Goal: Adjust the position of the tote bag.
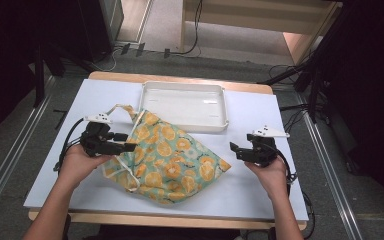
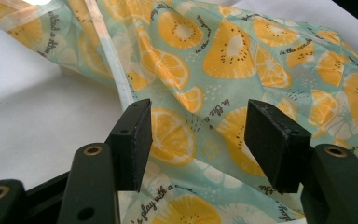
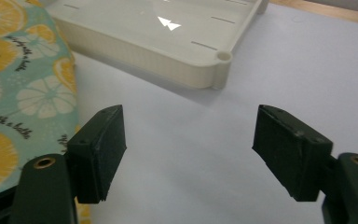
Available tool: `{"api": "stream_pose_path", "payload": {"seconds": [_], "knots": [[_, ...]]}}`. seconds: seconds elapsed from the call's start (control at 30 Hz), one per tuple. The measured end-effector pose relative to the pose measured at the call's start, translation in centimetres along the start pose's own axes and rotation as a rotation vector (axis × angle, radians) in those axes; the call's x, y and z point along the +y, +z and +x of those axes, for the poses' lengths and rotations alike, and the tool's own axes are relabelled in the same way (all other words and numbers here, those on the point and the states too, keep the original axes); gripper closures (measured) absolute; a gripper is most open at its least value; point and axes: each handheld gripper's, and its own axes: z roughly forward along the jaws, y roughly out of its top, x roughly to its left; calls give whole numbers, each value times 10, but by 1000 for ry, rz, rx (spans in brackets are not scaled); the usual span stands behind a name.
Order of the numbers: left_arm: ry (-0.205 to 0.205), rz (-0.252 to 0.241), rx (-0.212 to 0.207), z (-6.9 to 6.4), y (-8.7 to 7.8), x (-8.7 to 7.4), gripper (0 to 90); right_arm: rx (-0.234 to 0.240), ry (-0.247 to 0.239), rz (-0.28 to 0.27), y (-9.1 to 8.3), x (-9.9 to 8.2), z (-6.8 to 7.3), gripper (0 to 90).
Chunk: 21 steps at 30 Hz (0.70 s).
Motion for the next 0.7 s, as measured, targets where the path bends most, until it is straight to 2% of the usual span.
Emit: {"api": "stream_pose_path", "payload": {"seconds": [0.07,0.13,0.2,0.27,0.33,0.43,0.5,0.53,0.6,0.63,0.7], "knots": [[13,-1,-4,-1,0,-1,449,17,2,4,-2,1,2,296],[8,-10,-10,-1,0,-1,459,20,-10,1,-3,2,3,317],[1,-29,-29,0,-1,-1,524,19,-24,-1,-4,4,6,366],[2,-28,-32,0,-2,-1,548,47,-35,-3,-4,6,8,384],[1,-28,-25,0,-2,-1,555,57,-36,1,-4,6,10,387],[-2,-31,-18,1,-3,-1,536,87,-62,-7,-6,9,16,414],[-6,-17,-11,1,-4,-1,483,105,-62,-5,-7,10,17,391],[-11,-6,-18,3,-3,0,472,131,-54,2,-8,12,20,367],[-13,-8,-19,3,-3,0,453,136,-59,9,-8,12,21,365],[-12,-3,-16,5,-2,0,434,126,-73,11,-10,13,24,388],[-10,-4,-17,5,-1,1,420,137,-87,-5,-14,14,25,445]]}}
